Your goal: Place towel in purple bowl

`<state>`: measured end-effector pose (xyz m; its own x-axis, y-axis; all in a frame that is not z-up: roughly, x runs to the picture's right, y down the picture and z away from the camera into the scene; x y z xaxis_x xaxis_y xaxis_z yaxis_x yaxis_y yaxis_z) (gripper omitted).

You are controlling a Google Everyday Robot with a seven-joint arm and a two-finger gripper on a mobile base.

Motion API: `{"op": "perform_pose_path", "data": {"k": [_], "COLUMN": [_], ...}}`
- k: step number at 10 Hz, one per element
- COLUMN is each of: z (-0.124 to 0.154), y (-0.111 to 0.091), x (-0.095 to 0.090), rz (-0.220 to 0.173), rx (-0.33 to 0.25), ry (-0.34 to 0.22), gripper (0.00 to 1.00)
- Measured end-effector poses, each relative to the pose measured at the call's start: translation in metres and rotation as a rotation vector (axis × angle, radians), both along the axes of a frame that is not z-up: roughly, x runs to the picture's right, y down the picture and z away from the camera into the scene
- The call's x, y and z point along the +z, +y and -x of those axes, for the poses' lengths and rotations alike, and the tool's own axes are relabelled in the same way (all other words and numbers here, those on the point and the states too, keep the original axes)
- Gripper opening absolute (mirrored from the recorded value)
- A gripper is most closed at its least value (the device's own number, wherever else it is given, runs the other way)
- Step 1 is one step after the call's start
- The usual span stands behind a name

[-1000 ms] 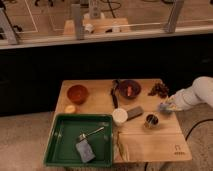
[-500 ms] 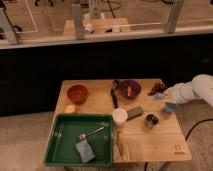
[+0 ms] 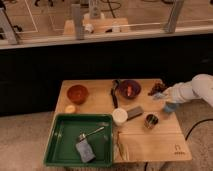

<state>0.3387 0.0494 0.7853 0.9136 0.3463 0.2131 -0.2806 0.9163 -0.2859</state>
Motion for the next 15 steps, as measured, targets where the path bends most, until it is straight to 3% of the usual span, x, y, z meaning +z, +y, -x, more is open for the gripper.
{"op": "perform_pose_path", "data": {"k": [4, 9, 15], "z": [0.001, 0.026, 0.094], "y": [-0.004, -0.055, -0.091], "x": [0.003, 0.037, 0.066], "rz": [-0.003, -0.041, -0.036], "rx": [0.004, 0.022, 0.02], "ry": [-0.002, -0.067, -0.116], "gripper": [0.0, 0.0, 0.0]}}
